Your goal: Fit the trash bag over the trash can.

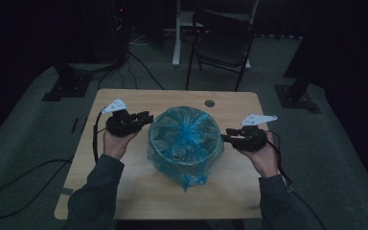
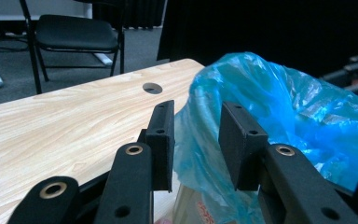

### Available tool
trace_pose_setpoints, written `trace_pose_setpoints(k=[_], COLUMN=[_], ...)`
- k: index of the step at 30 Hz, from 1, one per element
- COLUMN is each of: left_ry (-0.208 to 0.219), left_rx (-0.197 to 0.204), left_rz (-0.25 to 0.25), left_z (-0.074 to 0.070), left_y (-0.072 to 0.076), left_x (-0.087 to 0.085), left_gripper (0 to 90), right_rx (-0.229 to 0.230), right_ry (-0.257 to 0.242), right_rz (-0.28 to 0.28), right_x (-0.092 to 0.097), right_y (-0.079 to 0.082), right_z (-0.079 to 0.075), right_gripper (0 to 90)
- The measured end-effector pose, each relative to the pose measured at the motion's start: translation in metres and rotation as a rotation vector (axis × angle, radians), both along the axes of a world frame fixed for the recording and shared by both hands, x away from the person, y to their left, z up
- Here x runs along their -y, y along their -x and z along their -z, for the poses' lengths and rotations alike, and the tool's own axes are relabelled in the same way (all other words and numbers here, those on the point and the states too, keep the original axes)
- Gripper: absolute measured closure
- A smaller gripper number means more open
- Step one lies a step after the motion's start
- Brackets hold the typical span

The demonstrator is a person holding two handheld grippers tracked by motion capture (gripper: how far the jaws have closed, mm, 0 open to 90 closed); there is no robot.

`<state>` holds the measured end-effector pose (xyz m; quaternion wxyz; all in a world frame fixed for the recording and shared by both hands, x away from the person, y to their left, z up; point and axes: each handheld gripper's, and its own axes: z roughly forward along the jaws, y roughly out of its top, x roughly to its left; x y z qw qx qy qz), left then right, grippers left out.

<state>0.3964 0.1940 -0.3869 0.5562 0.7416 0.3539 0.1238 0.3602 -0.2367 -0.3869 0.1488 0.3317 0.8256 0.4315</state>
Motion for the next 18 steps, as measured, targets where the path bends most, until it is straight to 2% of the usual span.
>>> trace_pose_setpoints(k=[6, 9, 12, 18], left_ry=[-0.002, -0.003, -0.007, -0.018], left_rx=[0.009, 0.017, 0.023, 0.036], left_rz=[0.014, 0.032, 0.05, 0.088], left_z=[-0.004, -0.008, -0.012, -0.021], left_y=[0.001, 0.002, 0.002, 0.004], left_x=[0.0, 0.003, 0.007, 0.014], left_gripper=[65.8, 65.6, 64.9, 63.4], right_rx=[0.007, -0.004, -0.01, -0.011], right_ry=[0.002, 0.0, 0.022, 0.017], right_rz=[-0.037, -0.057, -0.075, -0.083], right_x=[0.001, -0.001, -0.006, -0.011], right_y=[0.016, 0.02, 0.022, 0.021], right_z=[0.001, 0.005, 0.011, 0.018], right_gripper=[64.8, 67.6, 73.4, 85.7])
